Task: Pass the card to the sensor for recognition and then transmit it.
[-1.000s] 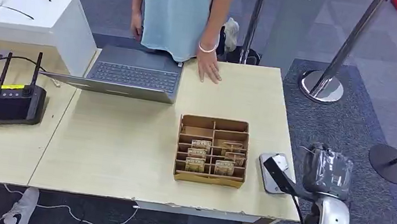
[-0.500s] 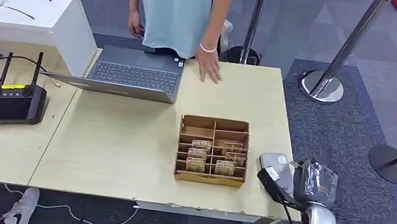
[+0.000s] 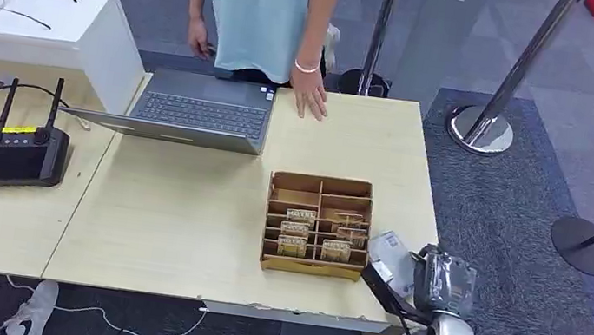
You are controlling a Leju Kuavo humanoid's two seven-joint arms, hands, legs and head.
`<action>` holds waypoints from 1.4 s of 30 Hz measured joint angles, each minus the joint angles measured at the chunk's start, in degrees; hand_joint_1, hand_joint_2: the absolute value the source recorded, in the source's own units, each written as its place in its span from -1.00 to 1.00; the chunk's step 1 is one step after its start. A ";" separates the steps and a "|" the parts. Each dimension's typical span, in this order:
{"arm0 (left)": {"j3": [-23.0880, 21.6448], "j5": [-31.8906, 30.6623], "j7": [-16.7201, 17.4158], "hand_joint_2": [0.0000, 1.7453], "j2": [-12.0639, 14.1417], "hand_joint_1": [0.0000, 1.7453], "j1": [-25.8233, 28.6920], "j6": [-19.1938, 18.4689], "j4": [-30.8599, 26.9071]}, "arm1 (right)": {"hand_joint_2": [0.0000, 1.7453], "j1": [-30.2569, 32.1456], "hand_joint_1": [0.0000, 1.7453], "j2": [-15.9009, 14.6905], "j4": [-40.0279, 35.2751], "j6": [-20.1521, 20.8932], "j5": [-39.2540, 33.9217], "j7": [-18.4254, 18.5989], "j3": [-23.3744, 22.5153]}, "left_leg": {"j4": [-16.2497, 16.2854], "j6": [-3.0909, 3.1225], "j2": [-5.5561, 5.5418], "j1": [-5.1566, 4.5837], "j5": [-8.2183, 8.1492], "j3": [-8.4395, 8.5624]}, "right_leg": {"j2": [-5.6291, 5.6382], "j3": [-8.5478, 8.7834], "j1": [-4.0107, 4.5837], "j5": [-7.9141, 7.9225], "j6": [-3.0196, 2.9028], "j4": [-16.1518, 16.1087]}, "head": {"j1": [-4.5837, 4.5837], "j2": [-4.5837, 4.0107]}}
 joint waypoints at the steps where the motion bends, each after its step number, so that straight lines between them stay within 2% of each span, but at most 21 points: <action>1: 0.00 -0.02 0.13 1.00 0.02 -1.00 0.00 0.00 0.00 | 1.00 -0.01 1.00 0.22 0.07 0.00 0.04 -0.02 0.02 | 0.00 0.00 0.00 0.00 0.00 -0.01 | 0.00 0.00 0.00 0.00 0.00 0.00 | 0.00 0.00; 8: -0.02 -0.09 0.11 1.00 0.13 -1.00 0.01 -0.02 0.00 | 1.00 -0.07 1.00 0.98 0.48 -0.15 1.09 0.09 0.42 | 0.00 0.00 0.01 0.00 0.00 0.03 | 0.00 0.04 0.00 0.01 0.00 0.00 | 0.00 0.00; 14: -0.02 0.07 -0.35 1.00 0.17 -1.00 0.05 0.00 0.00 | 1.00 0.13 1.00 0.70 -0.61 -0.15 3.22 1.71 0.39 | 0.01 0.00 0.00 -0.02 0.00 0.03 | 0.00 0.03 -0.02 0.01 0.00 0.00 | 0.00 0.00; 26: -0.02 0.44 -0.18 1.00 0.26 -1.00 0.15 0.00 0.00 | 1.00 3.03 1.00 -1.64 -10.34 0.22 8.44 4.31 -1.79 | 0.01 0.00 0.00 -0.02 0.00 0.02 | 0.00 0.00 -0.02 0.01 0.00 0.00 | 0.00 0.00; 34: 0.00 1.27 -0.18 1.00 0.26 -1.00 0.20 0.50 0.00 | 1.00 5.08 1.00 -1.71 -17.40 2.27 11.87 3.28 -2.34 | 0.01 0.00 0.00 -0.01 0.00 0.02 | 0.00 0.02 -0.01 0.01 0.00 0.00 | -0.02 0.00; 42: 0.00 1.42 0.42 1.00 0.20 -1.00 0.18 0.68 0.00 | 1.00 6.76 1.00 -0.26 -17.86 2.12 10.84 2.84 -0.54 | 0.00 0.00 0.00 -0.01 0.00 -0.01 | 0.00 0.00 -0.01 0.00 0.00 0.00 | 0.02 0.00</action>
